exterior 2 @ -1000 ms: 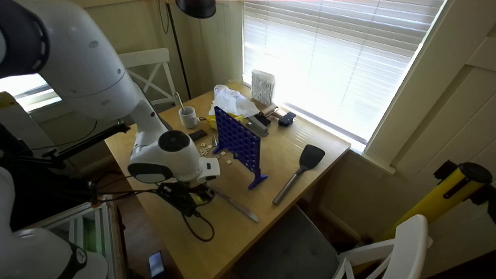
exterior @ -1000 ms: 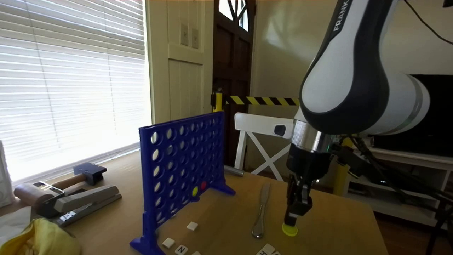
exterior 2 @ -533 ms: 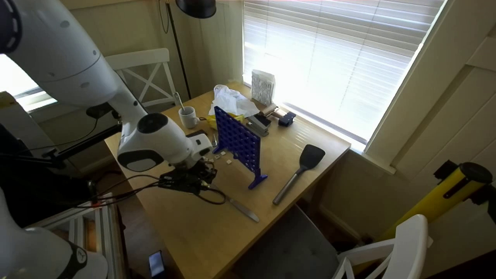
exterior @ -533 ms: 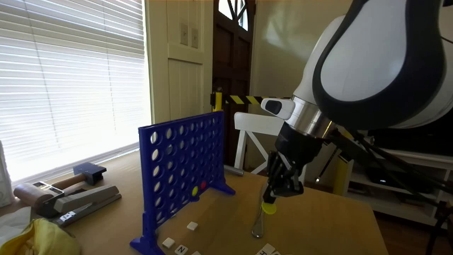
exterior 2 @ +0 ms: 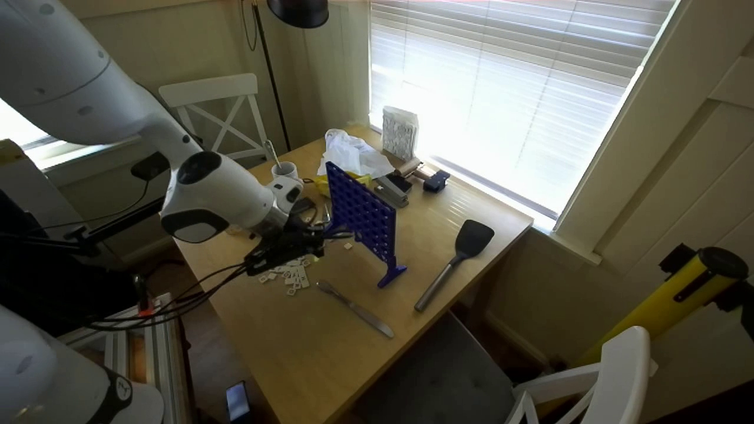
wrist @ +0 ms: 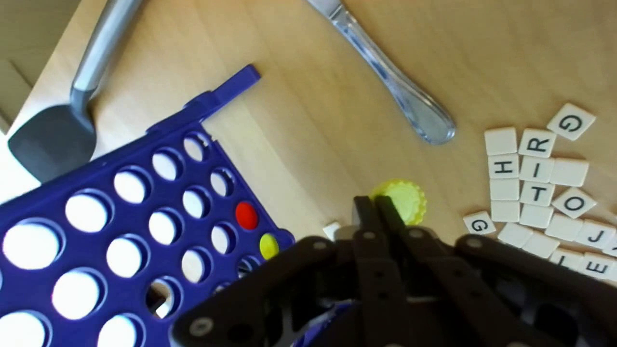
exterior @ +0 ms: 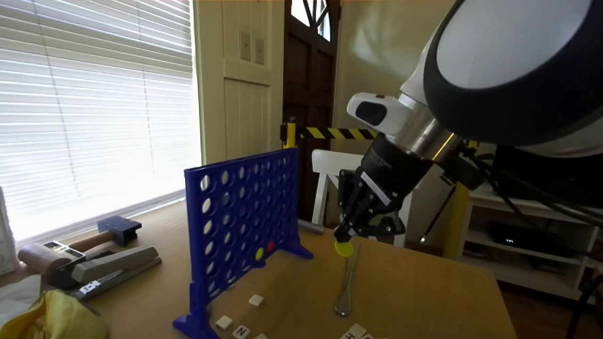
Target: Put the yellow object in the blue object
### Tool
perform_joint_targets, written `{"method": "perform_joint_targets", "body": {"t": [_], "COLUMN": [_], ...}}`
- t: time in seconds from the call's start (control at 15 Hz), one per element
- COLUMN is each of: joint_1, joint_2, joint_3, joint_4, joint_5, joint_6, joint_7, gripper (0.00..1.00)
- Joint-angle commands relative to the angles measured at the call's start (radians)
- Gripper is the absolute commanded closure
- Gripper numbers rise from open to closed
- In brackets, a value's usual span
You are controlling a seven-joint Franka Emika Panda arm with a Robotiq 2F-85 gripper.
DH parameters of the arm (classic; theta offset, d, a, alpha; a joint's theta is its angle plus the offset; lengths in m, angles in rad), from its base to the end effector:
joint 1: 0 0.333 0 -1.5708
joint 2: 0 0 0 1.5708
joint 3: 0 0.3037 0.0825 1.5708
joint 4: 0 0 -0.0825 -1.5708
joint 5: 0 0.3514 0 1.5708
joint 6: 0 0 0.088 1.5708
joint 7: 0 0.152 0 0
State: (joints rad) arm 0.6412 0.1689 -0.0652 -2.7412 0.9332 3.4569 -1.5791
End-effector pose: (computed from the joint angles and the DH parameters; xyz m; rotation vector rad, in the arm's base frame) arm 0.3900 0.1267 0.2005 2.3188 1.5780 0.5858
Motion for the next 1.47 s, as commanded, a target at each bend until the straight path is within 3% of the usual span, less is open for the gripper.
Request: {"method": "perform_joint_targets", "body": {"t": [0.0,0.27,0.33,0.4,0.87,1.4], "joint_1": [0.114,0.169,0.143,0.15,0.147,0.134], "joint_2": [-0.086,-0.204,-0.106,-0.126,-0.109,-0.172], "joint_3": [-0.037,0.0,-0.011,-0.008,-0.011,-0.044], "joint_4": [-0.022,-0.024,0.001,0.0,-0.002,0.063], "joint_5": [0.143,0.283,0.207,0.216,0.216,0.176], "joint_6": [0.072,0.208,0.169,0.178,0.174,0.367], "joint_7": [-0.266,-0.537,-0.406,-0.424,-0.416,-0.508], "gripper": [0.99,0.99,0.99,0.96,0.99,0.99]}}
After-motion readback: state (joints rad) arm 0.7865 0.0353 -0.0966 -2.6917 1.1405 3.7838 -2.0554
